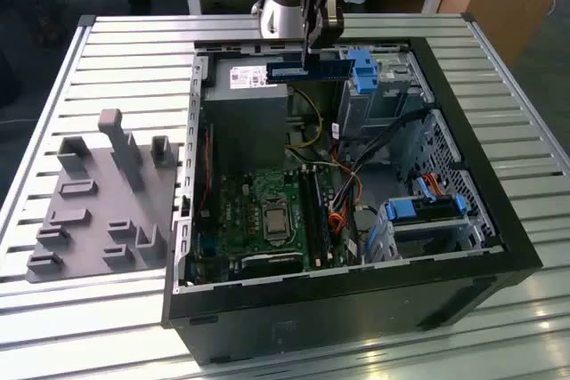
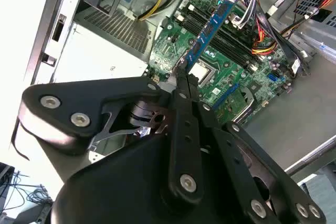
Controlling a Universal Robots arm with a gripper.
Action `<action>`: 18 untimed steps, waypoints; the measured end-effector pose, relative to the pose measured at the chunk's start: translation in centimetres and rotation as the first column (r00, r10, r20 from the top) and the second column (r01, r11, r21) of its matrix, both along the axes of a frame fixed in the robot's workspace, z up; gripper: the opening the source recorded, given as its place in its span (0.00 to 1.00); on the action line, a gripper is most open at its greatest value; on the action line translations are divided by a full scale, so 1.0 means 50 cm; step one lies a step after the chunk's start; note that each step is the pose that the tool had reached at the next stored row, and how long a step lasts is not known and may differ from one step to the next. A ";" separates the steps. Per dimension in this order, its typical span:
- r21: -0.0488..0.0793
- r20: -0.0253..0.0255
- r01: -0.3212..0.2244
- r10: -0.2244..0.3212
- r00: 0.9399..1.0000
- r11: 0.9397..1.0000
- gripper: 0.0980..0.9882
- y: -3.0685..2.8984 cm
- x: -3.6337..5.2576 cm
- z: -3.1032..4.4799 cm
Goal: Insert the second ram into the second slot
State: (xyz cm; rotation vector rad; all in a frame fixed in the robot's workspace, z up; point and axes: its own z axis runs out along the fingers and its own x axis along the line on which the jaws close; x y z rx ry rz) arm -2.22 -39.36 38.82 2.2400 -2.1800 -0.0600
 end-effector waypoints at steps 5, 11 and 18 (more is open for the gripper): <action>0.000 0.000 0.000 0.000 1.000 1.000 0.02 -0.003 0.000 0.000; 0.000 0.000 0.000 0.000 1.000 1.000 0.02 -0.012 0.000 0.000; 0.000 0.000 0.000 0.000 1.000 1.000 0.02 -0.024 0.000 0.000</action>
